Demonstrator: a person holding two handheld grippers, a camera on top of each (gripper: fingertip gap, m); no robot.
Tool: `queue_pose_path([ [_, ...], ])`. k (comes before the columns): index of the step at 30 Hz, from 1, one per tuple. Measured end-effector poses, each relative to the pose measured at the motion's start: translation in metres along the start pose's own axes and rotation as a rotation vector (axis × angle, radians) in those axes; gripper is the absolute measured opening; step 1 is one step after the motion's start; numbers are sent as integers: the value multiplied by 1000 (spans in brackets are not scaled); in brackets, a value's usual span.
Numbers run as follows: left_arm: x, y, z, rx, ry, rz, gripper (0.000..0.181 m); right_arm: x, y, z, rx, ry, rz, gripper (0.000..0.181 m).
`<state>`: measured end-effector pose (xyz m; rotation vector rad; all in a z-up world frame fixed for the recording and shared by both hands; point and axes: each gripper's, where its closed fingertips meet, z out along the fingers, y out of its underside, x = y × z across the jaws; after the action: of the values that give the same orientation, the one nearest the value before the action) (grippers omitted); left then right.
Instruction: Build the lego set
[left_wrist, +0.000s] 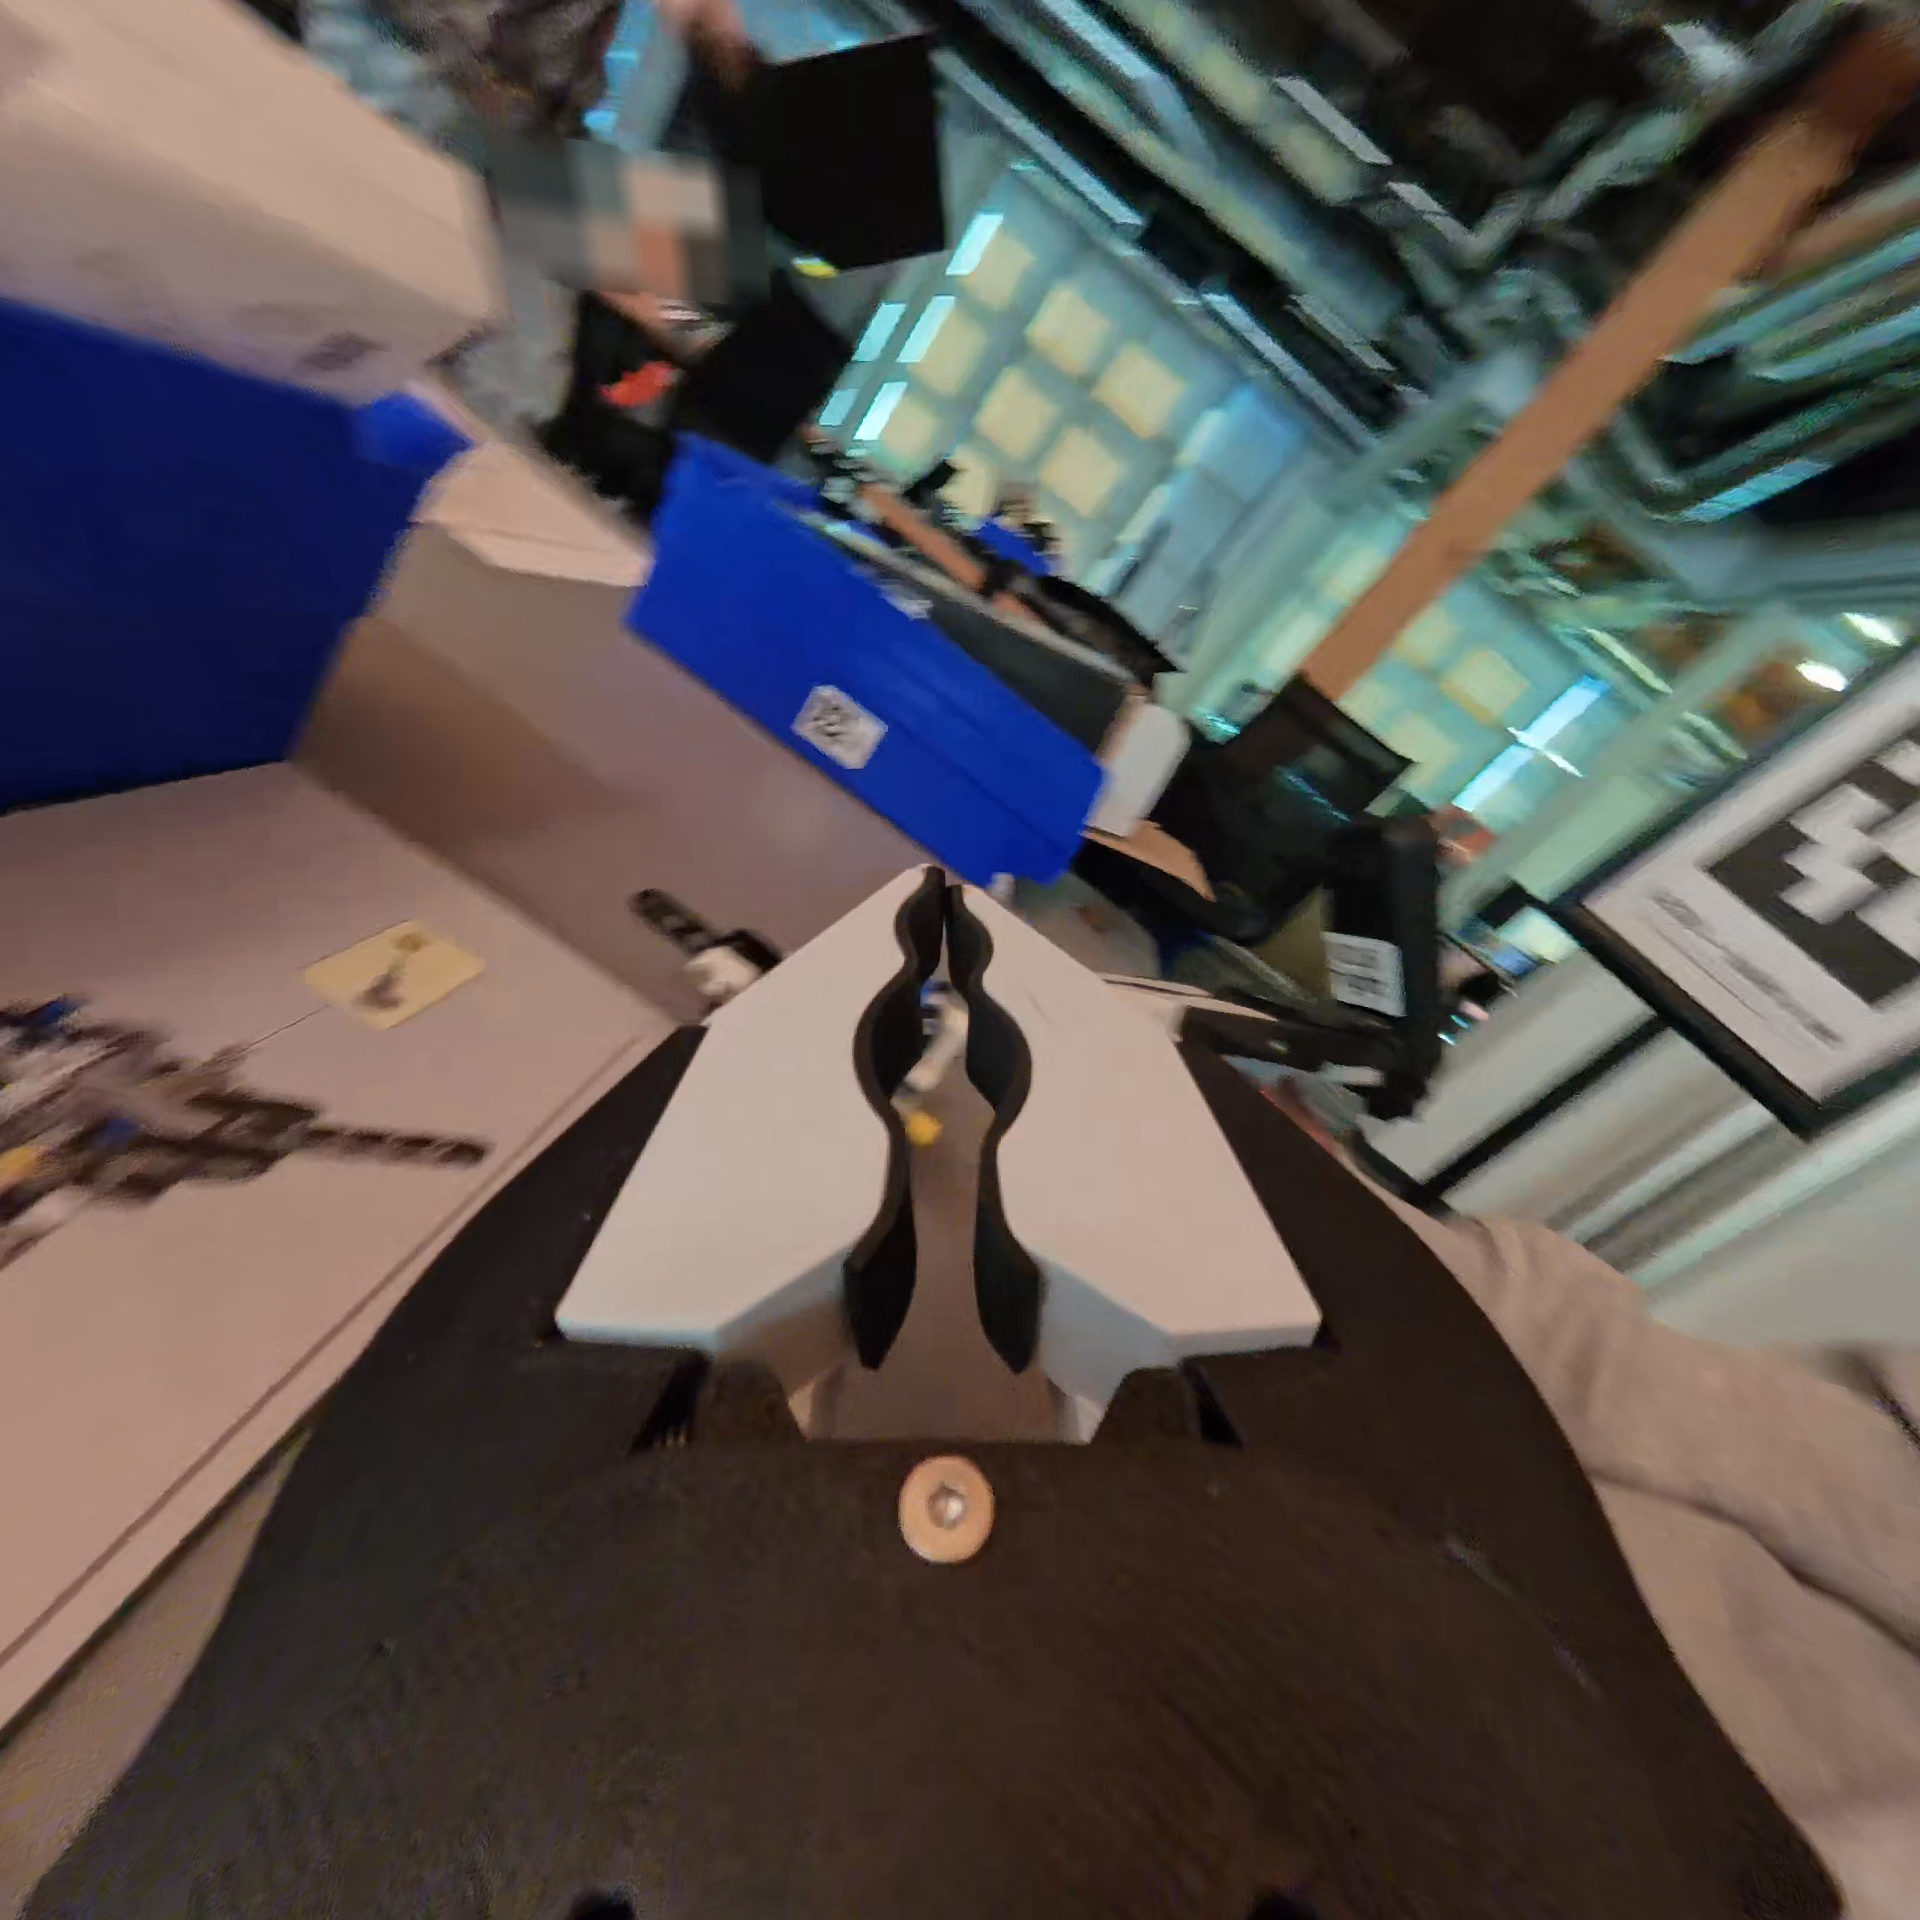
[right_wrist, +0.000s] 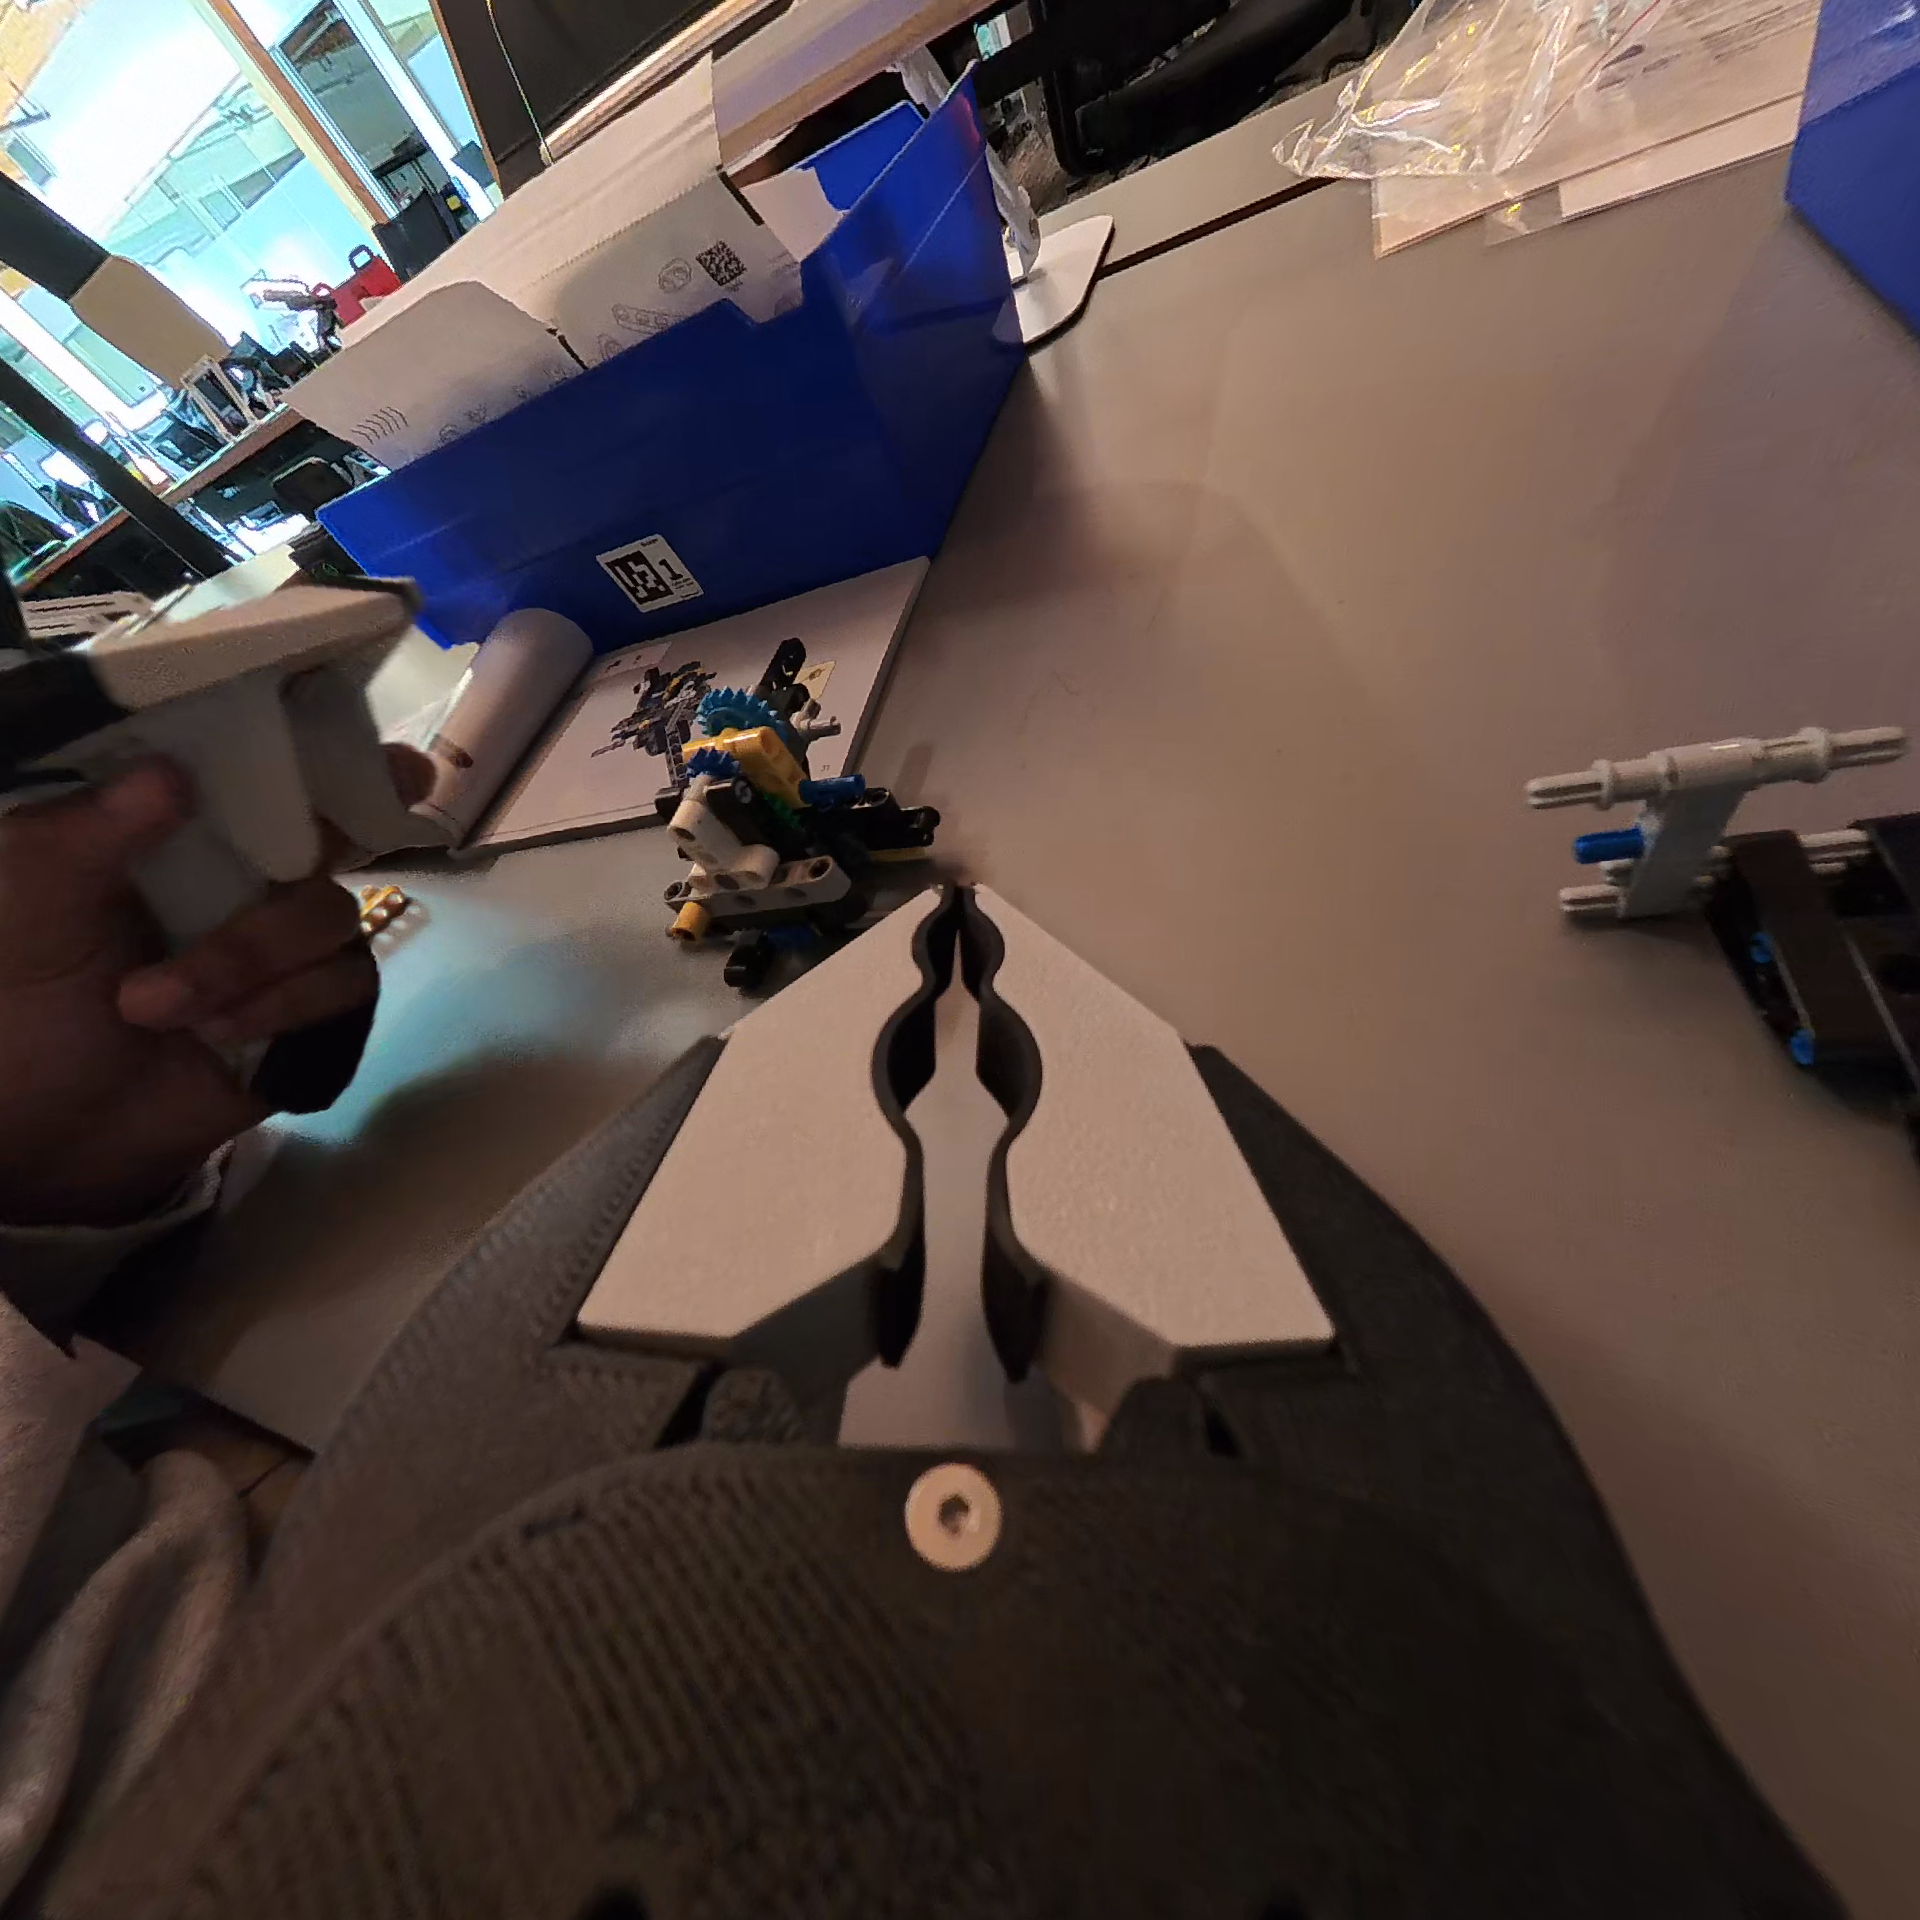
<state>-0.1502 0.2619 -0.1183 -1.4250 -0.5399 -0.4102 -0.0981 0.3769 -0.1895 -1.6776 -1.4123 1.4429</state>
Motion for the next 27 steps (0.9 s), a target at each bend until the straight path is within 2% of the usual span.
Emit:
queue_pose_path([
  [1,12,1,1,-8,59,27,0,0,0,0,1,0,-1,0],
  [5,45,16,7,-52,166,152,0,0,0,0,0,0,0,0],
  [10,58,25,10,-75,186,242,0,0,0,0,0,1,1,0],
  [18,50,23,11,-71,186,144,0,0,0,0,0,-1,4,0],
  [27,52,24,11,-73,194,153,0,1,0,0,-2,0,6,0],
])
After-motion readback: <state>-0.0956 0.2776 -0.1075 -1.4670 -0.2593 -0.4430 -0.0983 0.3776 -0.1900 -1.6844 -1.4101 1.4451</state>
